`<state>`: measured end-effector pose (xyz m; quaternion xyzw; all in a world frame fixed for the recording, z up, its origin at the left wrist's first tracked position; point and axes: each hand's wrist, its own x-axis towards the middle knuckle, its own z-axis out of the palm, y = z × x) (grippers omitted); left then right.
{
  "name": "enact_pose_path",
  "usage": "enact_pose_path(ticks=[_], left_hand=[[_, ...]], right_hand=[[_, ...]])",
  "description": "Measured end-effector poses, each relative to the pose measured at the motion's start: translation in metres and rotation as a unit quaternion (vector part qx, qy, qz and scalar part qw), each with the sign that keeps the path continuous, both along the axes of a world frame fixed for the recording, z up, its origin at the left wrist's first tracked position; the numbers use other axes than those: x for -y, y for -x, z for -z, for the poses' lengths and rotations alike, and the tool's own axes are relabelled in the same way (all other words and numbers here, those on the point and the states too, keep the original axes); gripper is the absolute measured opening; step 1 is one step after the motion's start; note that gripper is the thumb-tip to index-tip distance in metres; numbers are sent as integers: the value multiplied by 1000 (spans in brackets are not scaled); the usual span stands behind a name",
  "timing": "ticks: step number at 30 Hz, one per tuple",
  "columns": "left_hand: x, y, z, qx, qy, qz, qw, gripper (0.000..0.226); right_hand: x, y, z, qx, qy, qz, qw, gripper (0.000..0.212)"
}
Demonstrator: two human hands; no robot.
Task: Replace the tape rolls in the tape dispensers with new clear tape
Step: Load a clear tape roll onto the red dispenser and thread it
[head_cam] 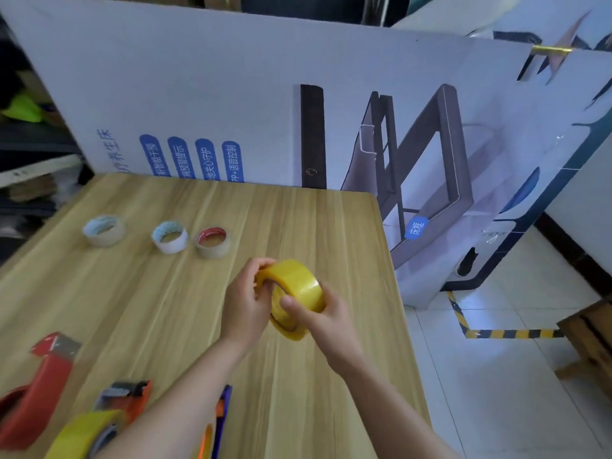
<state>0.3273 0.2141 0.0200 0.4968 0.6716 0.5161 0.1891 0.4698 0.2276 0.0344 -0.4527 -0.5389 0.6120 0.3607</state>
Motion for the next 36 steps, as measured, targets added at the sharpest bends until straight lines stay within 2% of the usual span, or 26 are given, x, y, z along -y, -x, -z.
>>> enact_pose_path(ticks=[2, 9, 11, 14, 17, 19, 22, 25, 28, 30, 33, 36], left_hand=[[5, 10, -12, 56, 13, -18, 998, 29], [29, 48, -38, 233, 66, -18, 970, 16], [34, 62, -45, 309, 76, -11, 948, 33], [47, 86, -56, 279, 93, 14, 956, 54], [62, 115, -64, 230, 132, 21, 964, 41], [73, 140, -67, 194, 158, 26, 968, 42], [93, 181, -77, 118, 98, 25, 988, 48], [113, 220, -95, 86, 16, 36, 995, 44], [133, 257, -109, 16, 1, 38, 999, 43], [143, 278, -112, 23, 20, 30, 999, 44], [153, 306, -107, 83, 68, 21, 994, 46], [160, 323, -101, 95, 94, 31, 991, 45]], right_hand=[[1, 13, -13, -38, 5, -34, 999, 59], [16, 57, -57, -110, 6, -132, 985, 35], [22, 70, -68, -123, -6, -153, 980, 34], [32, 92, -82, -159, -3, -186, 970, 36], [47, 118, -94, -175, -4, -198, 964, 34], [59, 140, -99, -172, -10, -181, 968, 30], [80, 178, -104, -171, -8, -152, 973, 26], [103, 215, -111, -186, 16, -159, 969, 21], [123, 250, -118, -209, 31, -160, 964, 26], [136, 271, -123, -207, 22, -157, 965, 32], [152, 298, -129, -185, -4, -151, 971, 36], [163, 315, -131, -181, -1, -137, 974, 37]])
